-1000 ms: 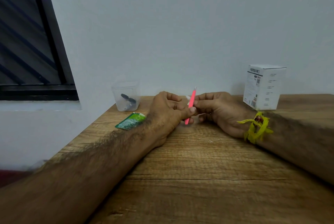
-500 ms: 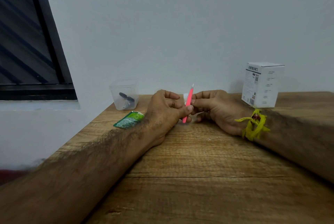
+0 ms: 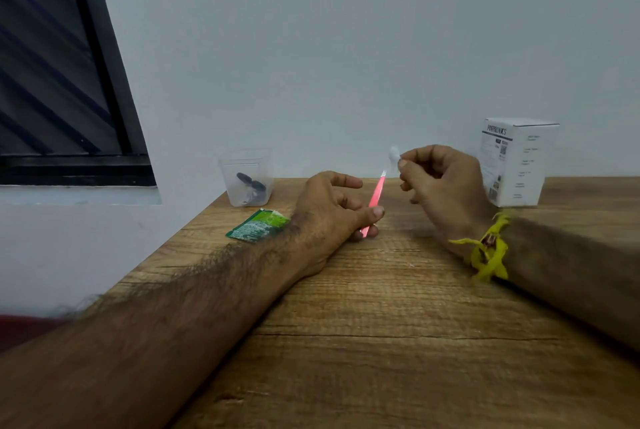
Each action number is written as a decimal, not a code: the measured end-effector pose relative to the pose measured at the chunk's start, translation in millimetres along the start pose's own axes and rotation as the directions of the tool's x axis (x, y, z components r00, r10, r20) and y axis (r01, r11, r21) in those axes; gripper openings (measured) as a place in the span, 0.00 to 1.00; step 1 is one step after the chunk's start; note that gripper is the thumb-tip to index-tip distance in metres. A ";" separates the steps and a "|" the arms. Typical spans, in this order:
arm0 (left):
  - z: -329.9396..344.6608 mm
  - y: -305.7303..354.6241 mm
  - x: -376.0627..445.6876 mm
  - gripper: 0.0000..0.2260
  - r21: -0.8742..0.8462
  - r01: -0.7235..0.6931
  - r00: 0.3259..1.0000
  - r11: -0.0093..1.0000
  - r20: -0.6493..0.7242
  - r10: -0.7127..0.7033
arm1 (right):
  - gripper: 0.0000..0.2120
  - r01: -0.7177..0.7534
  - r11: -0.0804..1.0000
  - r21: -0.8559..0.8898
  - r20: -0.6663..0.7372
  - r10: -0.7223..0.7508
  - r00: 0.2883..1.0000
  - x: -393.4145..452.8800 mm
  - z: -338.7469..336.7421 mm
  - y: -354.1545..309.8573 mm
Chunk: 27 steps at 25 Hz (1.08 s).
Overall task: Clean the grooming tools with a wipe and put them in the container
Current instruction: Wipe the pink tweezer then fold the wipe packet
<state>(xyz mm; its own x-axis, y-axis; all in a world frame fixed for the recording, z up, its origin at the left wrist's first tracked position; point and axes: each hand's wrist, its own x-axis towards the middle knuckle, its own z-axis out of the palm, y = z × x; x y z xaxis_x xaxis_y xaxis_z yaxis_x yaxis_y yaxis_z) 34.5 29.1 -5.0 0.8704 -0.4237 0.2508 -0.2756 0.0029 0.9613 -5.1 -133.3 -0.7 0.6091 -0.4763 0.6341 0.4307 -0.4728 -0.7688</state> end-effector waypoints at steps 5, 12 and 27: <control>-1.1 0.8 -2.0 0.24 0.017 -0.039 0.999 0.999 -0.001 0.039 | 0.02 0.716 0.557 -0.421 0.490 -0.524 0.696 -7.1 -2.7 0.7; -0.2 2.6 -3.4 0.29 0.008 -0.032 0.998 0.999 -0.058 0.032 | 0.03 0.730 0.566 -0.383 0.537 -0.506 0.675 -2.0 -5.5 4.5; 2.3 0.7 -1.1 0.27 0.075 -0.015 1.000 0.997 0.012 0.014 | 0.03 0.499 0.723 -0.478 0.266 -0.423 0.867 10.5 -10.9 19.2</control>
<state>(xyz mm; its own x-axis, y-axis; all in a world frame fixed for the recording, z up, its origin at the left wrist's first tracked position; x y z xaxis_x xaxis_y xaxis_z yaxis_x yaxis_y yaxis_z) 32.4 27.5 -4.9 0.8616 -0.4341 0.2630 -0.3185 -0.0590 0.9461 2.3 -155.5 -7.9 0.5226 -0.0161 0.8524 0.2974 -0.9336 -0.1999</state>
